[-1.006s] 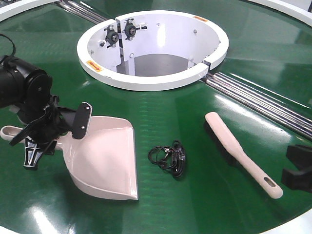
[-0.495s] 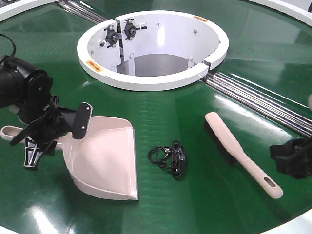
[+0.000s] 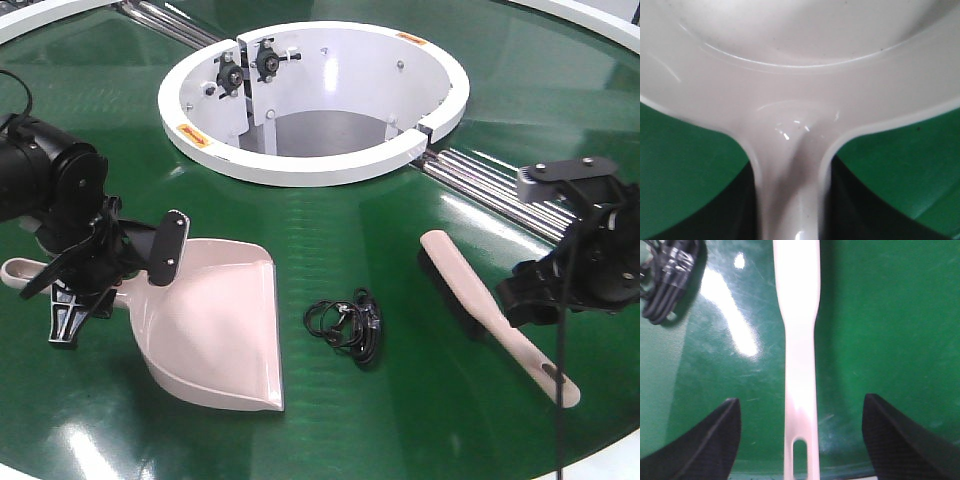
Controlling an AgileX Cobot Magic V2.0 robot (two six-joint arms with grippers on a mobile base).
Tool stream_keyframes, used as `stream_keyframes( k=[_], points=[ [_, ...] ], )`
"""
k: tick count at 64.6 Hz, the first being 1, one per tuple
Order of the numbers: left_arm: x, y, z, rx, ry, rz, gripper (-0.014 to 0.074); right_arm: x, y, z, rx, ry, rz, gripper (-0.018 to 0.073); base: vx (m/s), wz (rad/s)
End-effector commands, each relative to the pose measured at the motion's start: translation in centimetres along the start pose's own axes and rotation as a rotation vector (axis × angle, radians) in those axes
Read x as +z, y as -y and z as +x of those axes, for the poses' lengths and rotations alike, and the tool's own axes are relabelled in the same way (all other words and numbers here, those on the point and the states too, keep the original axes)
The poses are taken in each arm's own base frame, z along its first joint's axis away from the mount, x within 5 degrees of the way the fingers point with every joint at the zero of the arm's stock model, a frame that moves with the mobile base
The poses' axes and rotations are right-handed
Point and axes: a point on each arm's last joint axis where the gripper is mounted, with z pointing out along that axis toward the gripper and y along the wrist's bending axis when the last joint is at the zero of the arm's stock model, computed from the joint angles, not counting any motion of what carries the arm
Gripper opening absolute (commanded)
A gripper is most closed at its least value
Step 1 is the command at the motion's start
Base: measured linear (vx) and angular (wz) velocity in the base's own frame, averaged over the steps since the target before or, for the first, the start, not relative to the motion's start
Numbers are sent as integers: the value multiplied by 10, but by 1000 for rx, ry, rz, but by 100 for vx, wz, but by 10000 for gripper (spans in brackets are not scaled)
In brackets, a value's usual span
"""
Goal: Clean and inspect green conveyor with broom and dustpan
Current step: 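Move the right gripper down to the pink brush handle, then grasp the brush handle with the right gripper and lift it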
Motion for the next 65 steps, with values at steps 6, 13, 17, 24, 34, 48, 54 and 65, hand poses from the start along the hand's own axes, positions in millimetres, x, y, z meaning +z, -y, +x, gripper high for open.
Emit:
stream_keyframes(
  k=[6, 13, 17, 24, 34, 48, 54, 65],
  points=[
    [-17, 3, 0, 39, 4, -7, -6, 17, 3, -21, -19, -43, -1, 487, 0, 0],
    [-17, 3, 0, 39, 4, -7, -6, 29, 4, -28, -18, -90, -7, 487, 0, 0],
    [-17, 3, 0, 39, 4, -7, -6, 32, 4, -32, -18, -101, -9, 487, 0, 0],
    [-17, 3, 0, 39, 4, -7, -6, 36, 5, -37, -14, -116, -10, 487, 0, 0],
    [-17, 3, 0, 39, 4, -7, -6, 41, 5, -41, -12, -158, -14, 487, 0, 0],
    [-17, 3, 0, 39, 4, -7, -6, 50, -3, -45, -53, -188, -5, 487, 0, 0],
    [-17, 3, 0, 39, 4, -7, -6, 56, -13, -46, -106, -201, 18, 487, 0, 0],
    [-17, 3, 0, 39, 4, -7, -6, 67, -13, -46, -81, -235, 69, 487, 0, 0]
  ],
)
